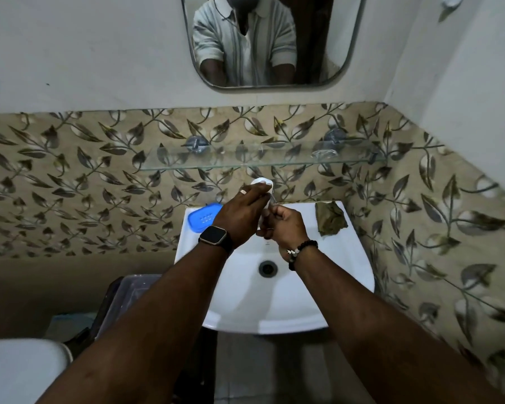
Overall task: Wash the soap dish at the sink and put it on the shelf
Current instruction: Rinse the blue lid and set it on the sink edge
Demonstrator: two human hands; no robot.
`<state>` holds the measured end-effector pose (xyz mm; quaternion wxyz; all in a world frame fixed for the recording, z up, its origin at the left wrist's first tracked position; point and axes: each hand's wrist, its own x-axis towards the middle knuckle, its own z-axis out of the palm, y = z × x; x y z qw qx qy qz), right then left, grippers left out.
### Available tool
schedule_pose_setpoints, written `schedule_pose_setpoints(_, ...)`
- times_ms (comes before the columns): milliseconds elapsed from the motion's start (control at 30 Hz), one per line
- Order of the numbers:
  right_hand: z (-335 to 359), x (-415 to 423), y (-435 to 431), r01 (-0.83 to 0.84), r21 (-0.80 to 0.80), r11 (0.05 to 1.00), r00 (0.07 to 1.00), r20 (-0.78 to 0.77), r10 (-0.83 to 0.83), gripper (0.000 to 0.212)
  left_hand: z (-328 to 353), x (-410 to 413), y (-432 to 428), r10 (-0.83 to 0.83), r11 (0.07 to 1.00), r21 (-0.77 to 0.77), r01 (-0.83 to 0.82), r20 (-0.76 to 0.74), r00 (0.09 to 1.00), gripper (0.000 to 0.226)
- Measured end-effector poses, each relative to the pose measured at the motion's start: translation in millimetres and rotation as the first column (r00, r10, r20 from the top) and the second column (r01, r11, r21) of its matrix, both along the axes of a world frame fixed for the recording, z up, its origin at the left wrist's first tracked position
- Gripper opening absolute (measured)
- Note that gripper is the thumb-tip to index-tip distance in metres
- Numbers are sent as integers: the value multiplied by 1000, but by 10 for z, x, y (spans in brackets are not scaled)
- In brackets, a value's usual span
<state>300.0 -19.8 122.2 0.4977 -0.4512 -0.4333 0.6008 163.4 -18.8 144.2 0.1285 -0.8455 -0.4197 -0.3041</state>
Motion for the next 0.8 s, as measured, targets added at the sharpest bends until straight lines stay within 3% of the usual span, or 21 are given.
schedule_pose_setpoints(167, -71, -10, 2, 9, 31, 999, 999, 44, -10, 14, -116, -21, 37, 52, 999, 2, -53, 124, 991, 32)
schedule_pose_setpoints(267, -88, 28, 20, -24, 141, 990, 939, 343, -26, 15, -207, -71, 15, 130, 991, -63, -115, 368, 921, 28)
schedule_pose_setpoints(333, -74, 70, 9, -100, 297, 950, 762, 636, -119, 14, -241, -104, -24, 235, 969, -202, -141, 581, 779, 28)
schedule_pose_setpoints(400, -74, 116, -15, -300, 475, 827, 487, 822, -295, 11, -247, -132, -32, 401, 895, -443, -55, 743, 536, 26)
schedule_pose_setpoints(467, -82, 146, -55, -485, 520, 704, 274, 854, -442, 8, -262, -173, -20, 559, 754, -615, 232, 786, 265, 28)
schedule_pose_setpoints(533, -102, 167, -91, -568, 514, 643, 171, 838, -518, 11, -314, -228, -24, 637, 649, -611, 453, 762, 115, 29)
schedule_pose_setpoints(633, -143, 187, -124, -583, 535, 611, 163, 814, -557, 14, -435, -281, -86, 663, 616, -529, 583, 748, -21, 28)
schedule_pose_setpoints(800, -208, 307, -42, -430, 676, 599, 296, 732, -614, 23, -623, -256, -147, 658, 659, -402, 636, 717, -229, 23)
